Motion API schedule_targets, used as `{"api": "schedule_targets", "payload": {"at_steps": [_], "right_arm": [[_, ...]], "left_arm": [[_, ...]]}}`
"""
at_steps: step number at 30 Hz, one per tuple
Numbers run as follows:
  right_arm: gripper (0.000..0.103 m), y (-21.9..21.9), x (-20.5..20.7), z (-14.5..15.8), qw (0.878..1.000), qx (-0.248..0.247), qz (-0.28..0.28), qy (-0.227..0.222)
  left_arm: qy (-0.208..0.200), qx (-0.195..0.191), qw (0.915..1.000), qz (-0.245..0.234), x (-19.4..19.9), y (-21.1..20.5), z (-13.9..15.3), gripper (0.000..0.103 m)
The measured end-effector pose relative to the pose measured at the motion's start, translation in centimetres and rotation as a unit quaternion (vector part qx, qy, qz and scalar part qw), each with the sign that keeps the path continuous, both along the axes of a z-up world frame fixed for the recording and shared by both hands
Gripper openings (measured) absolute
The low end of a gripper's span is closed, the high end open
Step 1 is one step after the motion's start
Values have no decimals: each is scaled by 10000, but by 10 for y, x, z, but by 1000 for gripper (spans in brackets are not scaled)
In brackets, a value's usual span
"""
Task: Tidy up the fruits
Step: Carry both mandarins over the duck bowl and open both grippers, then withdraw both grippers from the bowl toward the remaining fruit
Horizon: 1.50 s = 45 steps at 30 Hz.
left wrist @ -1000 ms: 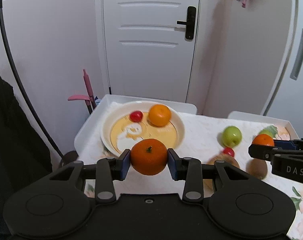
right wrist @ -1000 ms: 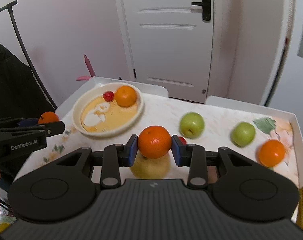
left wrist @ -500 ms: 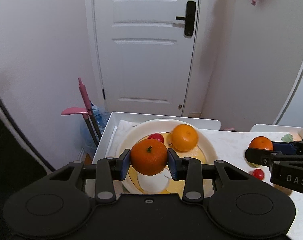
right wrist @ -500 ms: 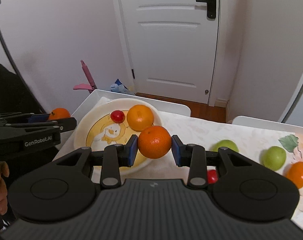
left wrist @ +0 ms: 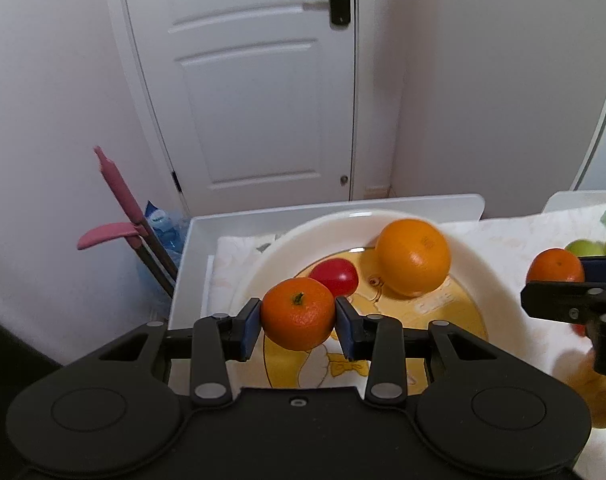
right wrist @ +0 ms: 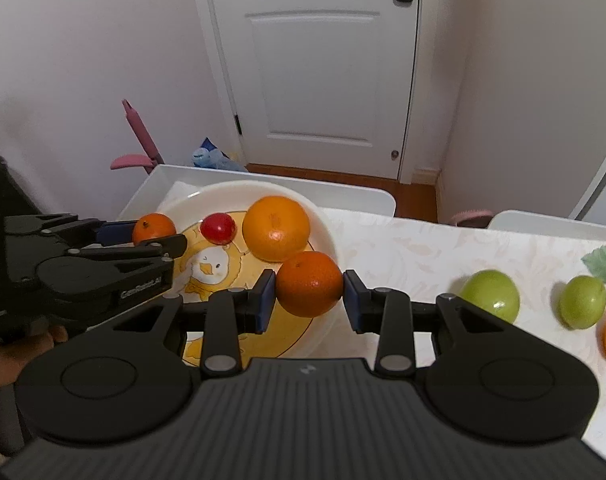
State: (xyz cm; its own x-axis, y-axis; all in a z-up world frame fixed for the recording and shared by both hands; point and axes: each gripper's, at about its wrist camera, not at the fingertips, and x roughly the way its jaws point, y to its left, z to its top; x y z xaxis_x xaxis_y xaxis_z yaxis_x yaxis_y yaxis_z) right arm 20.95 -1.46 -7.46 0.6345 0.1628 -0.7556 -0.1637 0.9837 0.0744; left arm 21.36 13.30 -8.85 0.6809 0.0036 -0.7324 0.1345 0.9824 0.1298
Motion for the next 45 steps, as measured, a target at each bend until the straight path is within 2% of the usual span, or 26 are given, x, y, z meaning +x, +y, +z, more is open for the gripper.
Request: {"api": "schedule_targets", "payload": {"at_steps": [4,5,6,8,18,26,31,33,35,37,45], "right_arm": [[51,0,5,-5,9999,-1,-141,19],[51,0,6,-5,9999,-7,-165,17],[51,0,7,-4,9998,-10,-182,11],[51,-1,9,-2,9998,-1,-207,-1],[51,2,24,-3,9999,-32,-94,94],[51,12,44,-32,9989,-197,356,216],[52,17,45,-37,9982,-219,530,184],[63,18,43,-36,9984,-251,505,105],[85,16,39,-32,9987,-258,430,-38],[100,15,36,-28,9989,-263,348,-154],[102,7,24,-10,9994,-139,209,-252]], "left_arm": [[62,-20,9999,-103,8,2,-8,45],[36,-38,9999,-114,8,3,-8,57],[-3,-86,9999,-105,7,5,-6,73],[-124,-198,9997,-60,4,10,0,86],[-226,-315,9991,166,-15,22,21,90],[-200,-259,9989,350,-32,32,24,90],[-162,-303,9983,475,-40,37,22,91],[-160,-316,9983,472,-41,36,22,91],[-165,-324,9983,461,-42,35,22,94],[-212,-339,9982,453,-44,34,24,97],[-344,-328,9977,479,-54,29,35,98]]}}
